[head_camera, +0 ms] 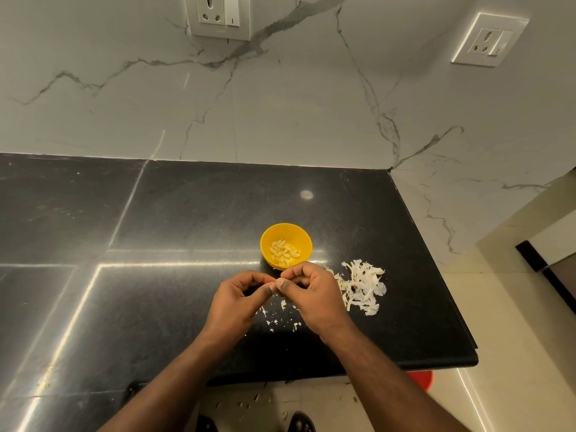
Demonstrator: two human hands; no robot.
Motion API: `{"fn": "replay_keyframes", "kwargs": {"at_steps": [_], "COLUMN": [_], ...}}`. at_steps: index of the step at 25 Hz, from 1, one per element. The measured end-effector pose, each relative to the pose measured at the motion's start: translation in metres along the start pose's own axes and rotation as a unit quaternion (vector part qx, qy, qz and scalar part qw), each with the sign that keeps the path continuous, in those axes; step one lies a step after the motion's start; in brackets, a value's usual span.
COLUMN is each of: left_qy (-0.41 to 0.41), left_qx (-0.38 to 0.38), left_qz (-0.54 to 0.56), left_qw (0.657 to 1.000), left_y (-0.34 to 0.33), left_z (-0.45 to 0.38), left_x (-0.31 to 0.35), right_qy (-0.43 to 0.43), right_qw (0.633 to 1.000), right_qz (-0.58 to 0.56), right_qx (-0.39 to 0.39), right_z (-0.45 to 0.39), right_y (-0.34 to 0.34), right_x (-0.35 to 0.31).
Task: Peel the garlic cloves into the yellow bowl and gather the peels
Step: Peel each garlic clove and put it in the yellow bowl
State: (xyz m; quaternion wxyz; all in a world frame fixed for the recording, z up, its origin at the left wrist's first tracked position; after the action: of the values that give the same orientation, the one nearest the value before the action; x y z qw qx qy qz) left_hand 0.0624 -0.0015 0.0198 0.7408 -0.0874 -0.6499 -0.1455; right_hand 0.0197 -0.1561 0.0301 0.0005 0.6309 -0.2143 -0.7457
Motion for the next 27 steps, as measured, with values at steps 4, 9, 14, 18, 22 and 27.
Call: {"fn": "replay_keyframes", "kwargs": {"at_steps": [4,9,14,18,22,27], "left_qy": [-0.003,0.006,0.021,0.097,0.185,0.329], "left_qx": [-0.013,-0.029,-0.025,-0.035,-0.055,-0.063], "left_qz": [-0.017,0.015,0.046,0.14,0.254,0.336], "left_qw": [1.0,0.999,0.998,0.985,0.948,0.88], "left_y": [0.002,0.002,0.003,0.003,0.0,-0.005], "left_z": [0.0,0.001,0.0,-0.002,0.0,0.001], "left_x": [0.002,0.001,0.004,0.003,0.008,0.01], "right_qy": [-0.04,-0.032,0.035,0.083,0.051,0.085], "right_qw": [0.997,0.996,0.999,0.996,0.997,0.994], "right_qz": [-0.07,-0.082,-0.011,0.036,-0.059,-0.065], "right_qx": [-0.002,0.004,0.004,0.017,-0.001,0.002], "right_z": [-0.002,-0.003,0.002,0.004,0.002,0.003], "right_y": [-0.002,0.001,0.0,-0.004,-0.007,-0.008], "right_x": [0.002,0.002,0.0,0.003,0.004,0.006]}}
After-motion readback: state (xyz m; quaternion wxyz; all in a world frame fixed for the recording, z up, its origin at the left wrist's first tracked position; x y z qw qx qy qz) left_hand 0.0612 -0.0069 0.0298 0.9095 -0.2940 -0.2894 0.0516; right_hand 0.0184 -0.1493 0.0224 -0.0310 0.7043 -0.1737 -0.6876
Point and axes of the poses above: each hand's wrist, its own z-axis away from the middle knuckle, its own y-axis out of the back of the hand, x = y × z, the point moved 1 cm from there along -z, towards the middle knuckle, and after that the axes turned 4 degrees about z, right-handed, at the moved point
